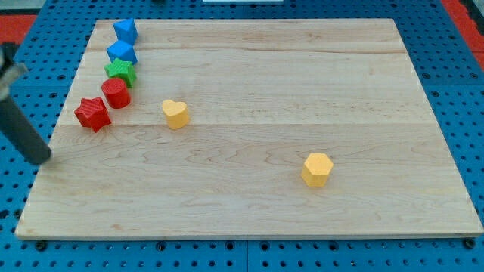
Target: Place the yellow blocks in a horizontal line to the right of the red star
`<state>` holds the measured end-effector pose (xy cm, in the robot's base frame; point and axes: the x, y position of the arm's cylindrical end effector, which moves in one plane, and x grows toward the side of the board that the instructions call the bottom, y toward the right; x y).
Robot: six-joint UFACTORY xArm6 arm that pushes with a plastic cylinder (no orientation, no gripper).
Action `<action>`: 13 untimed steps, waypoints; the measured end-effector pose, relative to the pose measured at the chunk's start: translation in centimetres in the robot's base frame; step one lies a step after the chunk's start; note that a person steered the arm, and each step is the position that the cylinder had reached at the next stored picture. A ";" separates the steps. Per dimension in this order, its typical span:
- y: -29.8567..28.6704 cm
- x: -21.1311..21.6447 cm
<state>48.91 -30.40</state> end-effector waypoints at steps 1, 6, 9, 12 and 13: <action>1.1 -6.0; 34.2 10.7; 29.4 -0.8; 43.5 0.5; 37.7 -1.4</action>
<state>47.47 7.30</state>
